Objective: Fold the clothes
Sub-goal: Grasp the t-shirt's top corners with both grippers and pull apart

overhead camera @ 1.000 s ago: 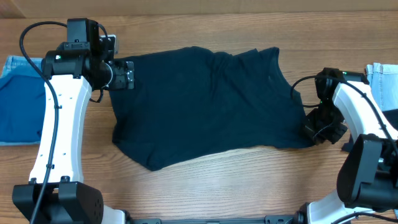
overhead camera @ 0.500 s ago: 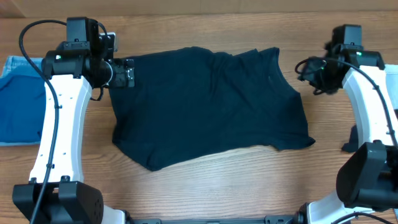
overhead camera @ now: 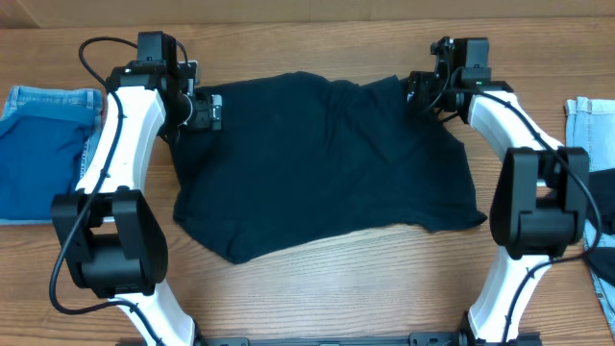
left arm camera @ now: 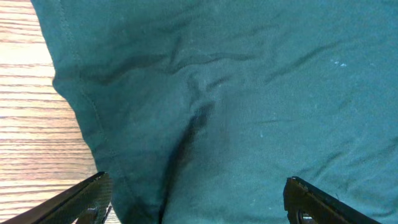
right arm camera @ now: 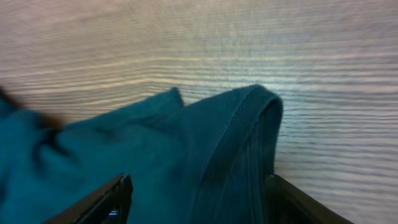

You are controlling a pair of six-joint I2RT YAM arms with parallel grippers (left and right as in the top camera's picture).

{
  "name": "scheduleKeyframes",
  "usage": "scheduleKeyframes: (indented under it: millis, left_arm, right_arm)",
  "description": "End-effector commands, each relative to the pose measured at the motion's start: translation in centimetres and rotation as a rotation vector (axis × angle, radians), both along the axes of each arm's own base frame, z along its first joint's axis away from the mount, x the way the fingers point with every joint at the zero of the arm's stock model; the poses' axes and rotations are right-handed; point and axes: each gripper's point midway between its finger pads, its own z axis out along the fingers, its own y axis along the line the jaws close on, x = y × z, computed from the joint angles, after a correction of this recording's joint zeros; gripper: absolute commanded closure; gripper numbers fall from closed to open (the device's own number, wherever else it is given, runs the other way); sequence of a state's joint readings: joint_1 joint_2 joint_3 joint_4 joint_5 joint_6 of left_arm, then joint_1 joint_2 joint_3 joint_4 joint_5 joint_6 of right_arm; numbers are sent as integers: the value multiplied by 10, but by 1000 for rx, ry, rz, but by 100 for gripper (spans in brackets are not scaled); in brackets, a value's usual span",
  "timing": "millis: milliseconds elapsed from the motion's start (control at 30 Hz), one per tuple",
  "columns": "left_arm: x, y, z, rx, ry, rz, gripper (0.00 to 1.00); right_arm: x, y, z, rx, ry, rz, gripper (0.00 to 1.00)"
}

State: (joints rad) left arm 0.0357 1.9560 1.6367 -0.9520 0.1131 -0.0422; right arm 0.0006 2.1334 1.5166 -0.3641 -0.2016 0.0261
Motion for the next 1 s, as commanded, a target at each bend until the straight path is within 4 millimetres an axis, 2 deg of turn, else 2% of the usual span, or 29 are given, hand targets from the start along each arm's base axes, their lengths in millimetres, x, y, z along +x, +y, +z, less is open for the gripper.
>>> scheduleKeyframes:
  millis: [0, 100, 133, 167, 200, 233, 300, 333, 400, 500, 600, 700, 800, 867, 900, 933, 967]
  left_arm:
    - [4, 1, -2, -19, -2, 10, 9]
    - [5, 1, -2, -19, -7, 10, 9]
    - [5, 1, -2, -19, -8, 10, 8]
    - [5, 2, -2, -19, -9, 10, 8]
    - [5, 2, -2, -19, -10, 11, 8]
    - [5, 2, -2, -19, -8, 11, 7]
    - [4, 1, -2, -20, -5, 11, 7]
    - [4, 1, -2, -20, -1, 11, 7]
    - [4, 1, -2, -20, -2, 11, 7]
    - [4, 1, -2, -20, -2, 12, 7]
    - [5, 1, -2, -23, -5, 20, 3]
    - [14, 0, 1, -34, -44, 25, 1]
    - [27, -9, 8, -85, -104, 4, 1]
    - [27, -14, 9, -113, -106, -7, 4]
    - [26, -16, 9, -121, -101, -10, 7]
    - [23, -16, 8, -119, -88, -16, 8]
    - [16, -16, 6, -116, -63, -30, 11]
  right_arm:
    - [10, -1, -16, -1, -7, -2, 29]
    - [6, -1, -39, 3, 35, -3, 32]
    - [4, -1, -47, 3, 51, -4, 37]
    - [4, -1, -50, 2, 57, -4, 51]
    - [3, -3, -53, -5, 62, -12, 78]
    - [5, -19, -55, -33, 73, -120, 96]
    - [-1, -49, -60, -79, 110, -276, 96]
    - [-8, -71, -63, -97, 142, -373, 96]
    - [-27, -103, -71, -101, 217, -453, 96]
    - [-45, -132, -77, -93, 283, -529, 96]
    - [-60, -145, -82, -76, 336, -585, 96]
    - [-66, -143, -84, -79, 365, -581, 96]
    - [-67, -135, -83, -86, 374, -559, 89]
    - [-67, -135, -68, -85, 360, -560, 83]
    - [-62, -136, -47, -81, 317, -562, 78]
    - [-56, -137, -22, -75, 265, -565, 69]
    - [-51, -138, 8, -70, 210, -567, 51]
